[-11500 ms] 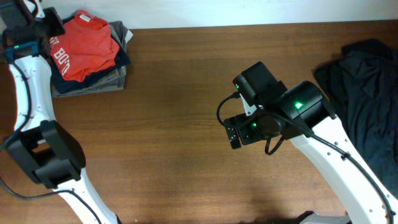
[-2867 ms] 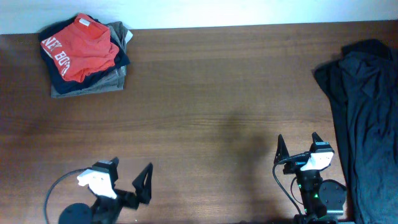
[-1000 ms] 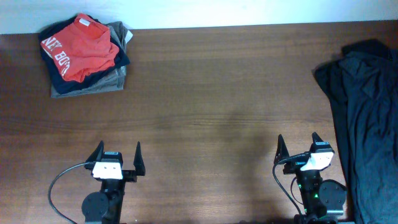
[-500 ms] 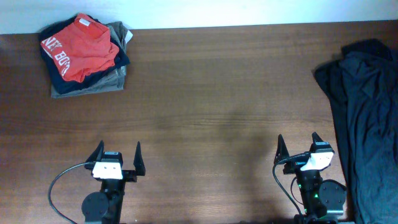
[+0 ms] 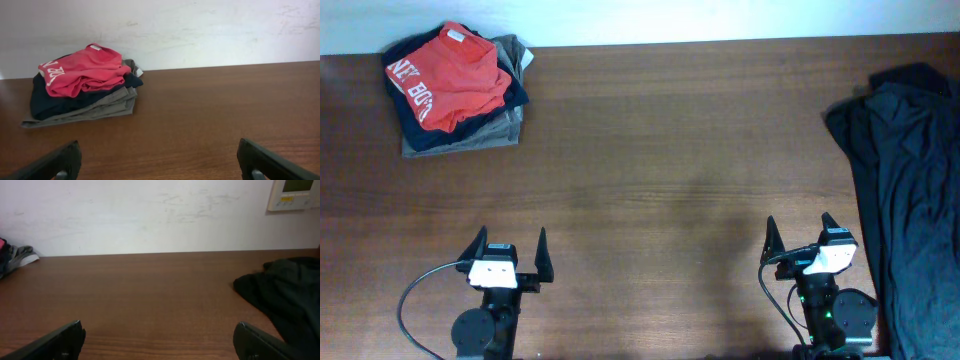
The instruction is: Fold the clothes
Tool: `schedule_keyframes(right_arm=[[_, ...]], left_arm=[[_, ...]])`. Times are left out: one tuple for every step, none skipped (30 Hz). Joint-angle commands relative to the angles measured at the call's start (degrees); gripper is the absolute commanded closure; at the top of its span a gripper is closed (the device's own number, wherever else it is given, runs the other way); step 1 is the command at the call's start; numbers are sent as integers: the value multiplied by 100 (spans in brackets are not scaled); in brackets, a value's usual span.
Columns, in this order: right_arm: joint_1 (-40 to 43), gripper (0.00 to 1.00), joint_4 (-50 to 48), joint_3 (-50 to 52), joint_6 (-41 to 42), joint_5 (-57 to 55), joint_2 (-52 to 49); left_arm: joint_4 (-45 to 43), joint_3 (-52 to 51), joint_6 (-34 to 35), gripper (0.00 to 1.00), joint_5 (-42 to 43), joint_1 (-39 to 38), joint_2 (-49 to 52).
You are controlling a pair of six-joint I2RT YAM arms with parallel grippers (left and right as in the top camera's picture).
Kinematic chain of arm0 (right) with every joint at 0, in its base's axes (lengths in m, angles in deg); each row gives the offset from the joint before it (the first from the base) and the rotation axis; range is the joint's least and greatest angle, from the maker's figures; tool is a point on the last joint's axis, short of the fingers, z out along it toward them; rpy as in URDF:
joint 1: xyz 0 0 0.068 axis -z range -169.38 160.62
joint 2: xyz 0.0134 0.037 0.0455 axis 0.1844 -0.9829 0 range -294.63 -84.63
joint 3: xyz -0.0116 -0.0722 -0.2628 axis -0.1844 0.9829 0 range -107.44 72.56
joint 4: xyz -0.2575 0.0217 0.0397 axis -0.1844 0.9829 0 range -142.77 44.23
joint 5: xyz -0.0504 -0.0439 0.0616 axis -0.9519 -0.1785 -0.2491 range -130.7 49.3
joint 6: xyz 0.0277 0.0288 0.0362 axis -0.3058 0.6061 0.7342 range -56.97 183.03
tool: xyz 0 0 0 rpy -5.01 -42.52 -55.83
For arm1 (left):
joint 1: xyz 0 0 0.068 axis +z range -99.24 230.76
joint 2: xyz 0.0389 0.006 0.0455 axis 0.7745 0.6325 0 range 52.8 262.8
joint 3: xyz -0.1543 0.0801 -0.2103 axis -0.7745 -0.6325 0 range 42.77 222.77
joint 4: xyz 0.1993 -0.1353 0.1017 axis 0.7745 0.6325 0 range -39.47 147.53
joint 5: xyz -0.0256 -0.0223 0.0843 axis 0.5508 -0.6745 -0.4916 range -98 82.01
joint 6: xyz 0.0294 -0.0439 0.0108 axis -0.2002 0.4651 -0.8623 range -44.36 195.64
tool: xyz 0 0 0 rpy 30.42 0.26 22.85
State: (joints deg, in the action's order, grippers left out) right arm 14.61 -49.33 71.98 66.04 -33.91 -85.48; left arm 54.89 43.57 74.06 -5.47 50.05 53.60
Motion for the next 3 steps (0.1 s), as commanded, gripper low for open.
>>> schedule_keyframes(right_arm=[[50, 1, 42, 26, 46, 15, 59], [50, 1, 42, 26, 46, 15, 59], [50, 1, 42, 26, 46, 15, 59]], left_arm=[[22, -28, -109, 1, -44, 20, -46], [22, -28, -109, 1, -44, 20, -46], [24, -28, -109, 1, -44, 20, -46]])
